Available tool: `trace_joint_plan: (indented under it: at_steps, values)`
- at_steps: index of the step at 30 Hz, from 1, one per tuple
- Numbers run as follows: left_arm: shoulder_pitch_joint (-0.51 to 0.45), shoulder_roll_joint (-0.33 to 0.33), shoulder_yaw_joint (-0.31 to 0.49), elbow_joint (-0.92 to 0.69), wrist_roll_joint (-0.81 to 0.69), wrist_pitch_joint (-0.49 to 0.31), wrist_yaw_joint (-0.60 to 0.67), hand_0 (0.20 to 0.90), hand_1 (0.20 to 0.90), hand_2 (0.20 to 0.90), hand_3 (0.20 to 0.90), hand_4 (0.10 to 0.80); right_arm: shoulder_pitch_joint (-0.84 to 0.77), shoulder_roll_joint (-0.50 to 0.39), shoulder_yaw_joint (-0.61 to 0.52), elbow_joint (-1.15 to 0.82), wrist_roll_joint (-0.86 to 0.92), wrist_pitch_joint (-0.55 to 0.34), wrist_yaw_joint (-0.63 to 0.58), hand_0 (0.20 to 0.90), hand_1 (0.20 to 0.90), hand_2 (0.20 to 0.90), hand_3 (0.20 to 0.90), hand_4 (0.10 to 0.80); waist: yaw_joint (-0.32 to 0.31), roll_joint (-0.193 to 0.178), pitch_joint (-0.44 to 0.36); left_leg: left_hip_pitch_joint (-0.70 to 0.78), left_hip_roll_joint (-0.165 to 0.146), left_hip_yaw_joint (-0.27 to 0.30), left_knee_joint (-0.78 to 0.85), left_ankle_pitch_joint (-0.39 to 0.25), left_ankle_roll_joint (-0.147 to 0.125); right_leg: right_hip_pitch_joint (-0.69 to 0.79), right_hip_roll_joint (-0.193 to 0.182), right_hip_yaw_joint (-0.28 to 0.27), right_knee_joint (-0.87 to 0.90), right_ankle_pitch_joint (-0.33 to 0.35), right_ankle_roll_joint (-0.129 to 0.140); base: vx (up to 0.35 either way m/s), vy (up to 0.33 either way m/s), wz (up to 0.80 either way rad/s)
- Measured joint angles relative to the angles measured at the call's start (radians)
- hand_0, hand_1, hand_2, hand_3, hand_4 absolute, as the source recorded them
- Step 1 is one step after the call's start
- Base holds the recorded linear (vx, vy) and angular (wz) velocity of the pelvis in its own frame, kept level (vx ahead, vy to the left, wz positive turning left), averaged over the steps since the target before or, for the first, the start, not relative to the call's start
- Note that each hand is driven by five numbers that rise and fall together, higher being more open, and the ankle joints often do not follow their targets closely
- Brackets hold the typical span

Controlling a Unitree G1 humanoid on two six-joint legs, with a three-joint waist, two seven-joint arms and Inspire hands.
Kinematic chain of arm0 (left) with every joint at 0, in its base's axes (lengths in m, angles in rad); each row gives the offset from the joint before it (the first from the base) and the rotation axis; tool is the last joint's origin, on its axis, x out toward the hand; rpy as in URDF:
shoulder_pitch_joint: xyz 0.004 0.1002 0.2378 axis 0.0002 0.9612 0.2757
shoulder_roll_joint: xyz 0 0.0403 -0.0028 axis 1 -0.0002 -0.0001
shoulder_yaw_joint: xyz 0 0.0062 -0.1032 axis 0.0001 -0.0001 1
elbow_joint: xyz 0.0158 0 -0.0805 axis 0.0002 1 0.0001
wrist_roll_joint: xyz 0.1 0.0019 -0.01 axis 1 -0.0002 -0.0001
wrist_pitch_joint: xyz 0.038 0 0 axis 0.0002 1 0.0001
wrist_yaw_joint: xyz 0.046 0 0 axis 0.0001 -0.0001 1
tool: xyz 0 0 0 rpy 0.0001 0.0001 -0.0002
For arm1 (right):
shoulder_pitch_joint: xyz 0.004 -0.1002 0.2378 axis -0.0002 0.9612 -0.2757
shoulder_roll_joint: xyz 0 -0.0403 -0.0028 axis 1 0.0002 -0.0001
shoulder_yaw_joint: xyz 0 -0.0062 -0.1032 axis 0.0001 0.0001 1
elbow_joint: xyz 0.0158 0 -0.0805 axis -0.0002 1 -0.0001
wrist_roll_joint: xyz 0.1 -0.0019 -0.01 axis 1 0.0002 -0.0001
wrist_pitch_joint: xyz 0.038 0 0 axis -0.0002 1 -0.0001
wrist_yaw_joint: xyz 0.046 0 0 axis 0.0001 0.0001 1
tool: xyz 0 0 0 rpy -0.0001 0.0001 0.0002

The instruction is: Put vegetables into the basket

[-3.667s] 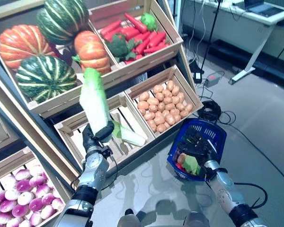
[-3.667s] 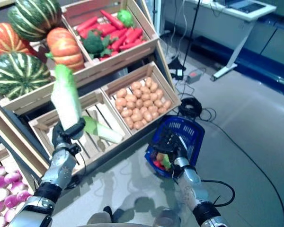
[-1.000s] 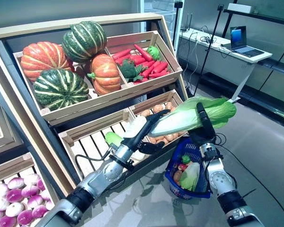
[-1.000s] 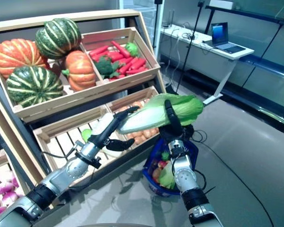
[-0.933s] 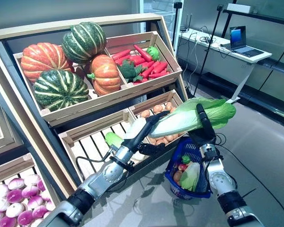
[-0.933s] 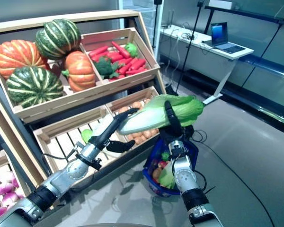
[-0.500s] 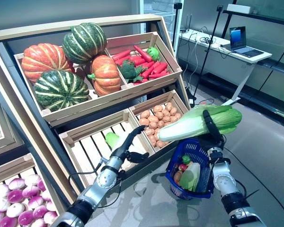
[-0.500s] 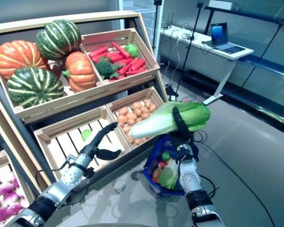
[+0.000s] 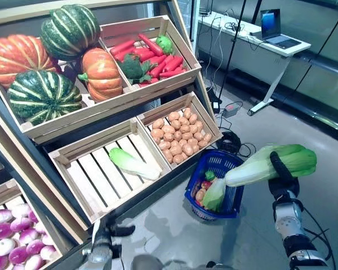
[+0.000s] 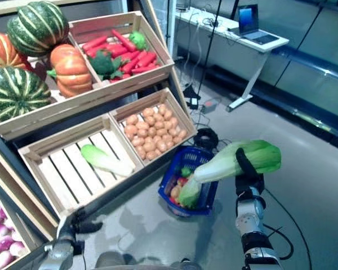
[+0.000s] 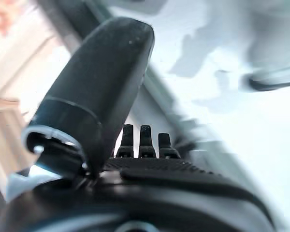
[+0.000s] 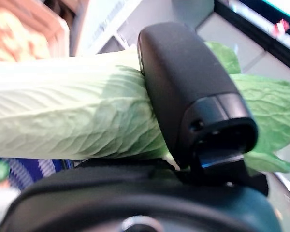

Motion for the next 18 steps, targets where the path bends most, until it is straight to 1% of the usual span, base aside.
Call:
trace_joint_plan:
  at_steps: [1,2,3,4,5,6,7,8,9,10,11,12,13,14,15,16,17,18]
  values:
    - [-0.002,-0.023,-0.024,-0.001,0.000,0.000,0.000,0.900,0.900,0.900,0.900,0.800,0.000,-0.015,-0.009,0.000,-0.001,-0.004,-0.020,0.300,0.300,0.300,0.300,0.400,0.001,0.029,0.016,-0.007,-0.007,0.027,-0.062,-0.001,0.000,-0.004,0.002,-0.005,0.000,0.003,-0.002,0.037,0.249,0.05]
    - [-0.010,-0.027,-0.041,-0.003,0.000,0.000,0.003,0.900,0.900,0.900,0.900,0.800,0.000,-0.022,-0.006,0.000,-0.003,-0.007,-0.040,0.300,0.300,0.300,0.300,0.400,-0.003,0.034,0.018,-0.006,-0.018,0.041,-0.107,0.000,0.000,-0.015,-0.006,-0.024,-0.001,0.004,-0.001,0.075,0.191,0.06]
    - [-0.025,-0.029,-0.052,-0.002,0.000,-0.001,0.006,0.900,0.900,0.900,0.900,0.800,0.000,-0.024,-0.007,0.004,-0.004,-0.011,-0.054,0.300,0.300,0.300,0.300,0.400,-0.001,0.037,0.017,-0.010,-0.029,0.039,-0.147,0.000,0.000,-0.025,-0.009,-0.029,-0.007,0.004,-0.002,0.096,0.132,-0.03]
    - [-0.069,-0.030,-0.067,-0.002,0.003,-0.001,0.013,0.900,0.900,0.900,0.900,0.800,-0.002,-0.024,-0.008,0.007,-0.006,-0.017,-0.077,0.300,0.300,0.300,0.300,0.400,0.008,0.029,0.020,-0.007,-0.059,0.033,-0.187,-0.001,0.002,-0.046,-0.027,-0.024,-0.014,0.005,-0.001,0.228,0.197,-0.14]
    - [-0.102,-0.030,-0.067,-0.005,0.007,-0.002,0.022,0.900,0.900,0.900,0.900,0.800,-0.004,-0.025,-0.006,0.010,-0.008,-0.017,-0.081,0.300,0.300,0.300,0.300,0.400,0.010,0.036,0.018,0.012,-0.084,0.014,-0.189,-0.024,0.019,-0.051,-0.034,-0.022,-0.023,0.013,0.011,0.250,0.166,-0.17]
    - [-0.124,-0.027,-0.063,-0.016,0.008,-0.004,0.032,0.900,0.900,0.900,0.900,0.800,-0.004,-0.018,-0.009,0.011,-0.009,-0.020,-0.086,0.300,0.300,0.300,0.300,0.400,0.001,0.033,0.020,0.035,-0.095,0.013,-0.208,-0.001,0.076,-0.041,-0.037,-0.021,-0.035,0.033,0.040,0.264,0.142,-0.08]
    - [-0.141,-0.022,-0.057,-0.018,0.011,-0.006,0.036,0.900,0.900,0.900,0.900,0.800,0.000,-0.009,-0.008,0.012,-0.011,-0.026,-0.089,0.300,0.300,0.300,0.300,0.400,0.001,0.022,0.027,0.042,-0.103,0.016,-0.210,0.009,0.089,-0.034,-0.047,-0.021,-0.033,0.037,0.045,0.183,0.071,-0.09]
    - [-0.156,0.001,-0.064,-0.055,0.028,-0.006,0.048,0.900,0.900,0.900,0.900,0.800,0.016,0.004,-0.007,0.012,-0.034,-0.028,-0.090,0.300,0.300,0.300,0.300,0.400,0.012,0.002,0.034,0.053,-0.109,0.039,-0.209,0.039,0.122,-0.031,-0.066,-0.031,-0.013,0.037,0.044,0.179,0.083,-0.11]
    - [-0.160,0.038,-0.078,-0.107,0.046,-0.013,0.052,0.900,0.900,0.900,0.900,0.800,0.033,0.021,-0.005,0.012,-0.042,-0.030,-0.090,0.300,0.300,0.300,0.300,0.400,0.020,-0.020,0.038,0.061,-0.121,0.045,-0.208,0.032,0.128,-0.046,-0.089,-0.051,0.043,0.029,0.042,0.140,0.071,-0.10]
    - [-0.166,0.049,-0.082,-0.119,0.049,-0.017,0.052,0.900,0.900,0.900,0.900,0.800,0.038,0.024,-0.005,0.012,-0.042,-0.032,-0.090,0.300,0.300,0.300,0.300,0.400,0.023,-0.023,0.037,0.062,-0.122,0.044,-0.212,0.030,0.131,-0.060,-0.095,-0.057,0.071,0.027,0.046,0.097,0.048,-0.13]
    - [-0.194,0.064,-0.093,-0.132,0.050,-0.024,0.059,0.900,0.900,0.900,0.900,0.800,0.028,0.021,-0.005,0.021,-0.043,-0.038,-0.089,0.300,0.300,0.300,0.300,0.400,0.032,0.001,0.052,0.084,-0.116,0.037,-0.234,0.034,0.136,-0.144,-0.109,-0.055,0.229,0.026,0.059,-0.054,-0.113,-0.11]
    - [-0.200,0.083,-0.093,-0.145,0.051,-0.025,0.066,0.900,0.900,0.900,0.900,0.800,0.023,0.023,0.001,0.022,-0.043,-0.039,-0.088,0.300,0.300,0.300,0.300,0.400,0.025,0.009,0.059,0.101,-0.117,0.038,-0.251,0.041,0.148,-0.187,-0.126,-0.057,0.296,0.021,0.057,-0.120,-0.153,-0.11]
    - [-0.207,0.095,-0.094,-0.148,0.051,-0.025,0.075,0.900,0.900,0.900,0.900,0.800,0.022,0.023,0.007,0.023,-0.043,-0.041,-0.089,0.300,0.300,0.300,0.300,0.400,0.027,0.004,0.065,0.107,-0.124,0.038,-0.256,0.039,0.150,-0.200,-0.138,-0.058,0.293,0.019,0.058,-0.348,-0.233,-0.12]
    - [-0.240,0.135,-0.101,-0.155,0.041,-0.027,0.107,0.900,0.900,0.900,0.900,0.800,-0.027,0.022,0.039,0.031,-0.045,-0.061,-0.097,0.300,0.300,0.300,0.300,0.400,0.032,-0.011,0.083,0.081,-0.126,0.044,-0.256,0.037,0.146,-0.247,-0.142,-0.058,0.262,0.022,0.056,-0.353,-0.163,-0.08]
    - [-0.264,0.159,-0.102,-0.156,0.036,-0.029,0.120,0.900,0.900,0.900,0.900,0.800,-0.064,0.022,0.050,0.034,-0.050,-0.067,-0.099,0.300,0.300,0.300,0.300,0.400,0.028,-0.016,0.100,0.060,-0.126,0.042,-0.249,0.039,0.141,-0.272,-0.142,-0.058,0.233,0.024,0.054,-0.353,-0.165,0.02]
    - [-0.319,0.187,-0.115,-0.156,0.025,-0.031,0.142,0.900,0.900,0.900,0.900,0.800,-0.132,0.015,0.056,0.038,-0.078,-0.079,-0.114,0.300,0.300,0.300,0.300,0.400,0.021,-0.028,0.123,0.006,-0.126,0.032,-0.234,0.053,0.136,-0.325,-0.133,-0.047,0.185,0.025,0.054,-0.233,-0.138,0.38]
    - [-0.365,0.209,-0.123,-0.164,0.016,-0.034,0.164,0.900,0.900,0.900,0.900,0.800,-0.198,0.000,0.064,0.056,-0.117,-0.083,-0.141,0.300,0.300,0.300,0.300,0.400,0.015,-0.037,0.146,-0.046,-0.130,0.007,-0.208,0.055,0.124,-0.347,-0.123,-0.023,0.160,0.024,0.053,-0.173,-0.128,0.62]
    - [-0.397,0.213,-0.128,-0.184,0.007,-0.043,0.186,0.900,0.900,0.900,0.900,0.800,-0.260,-0.021,0.075,0.077,-0.144,-0.083,-0.169,0.300,0.300,0.300,0.300,0.400,0.016,-0.038,0.177,-0.079,-0.127,-0.005,-0.186,0.061,0.113,-0.353,-0.118,-0.019,0.150,0.088,0.049,-0.132,-0.109,0.62]
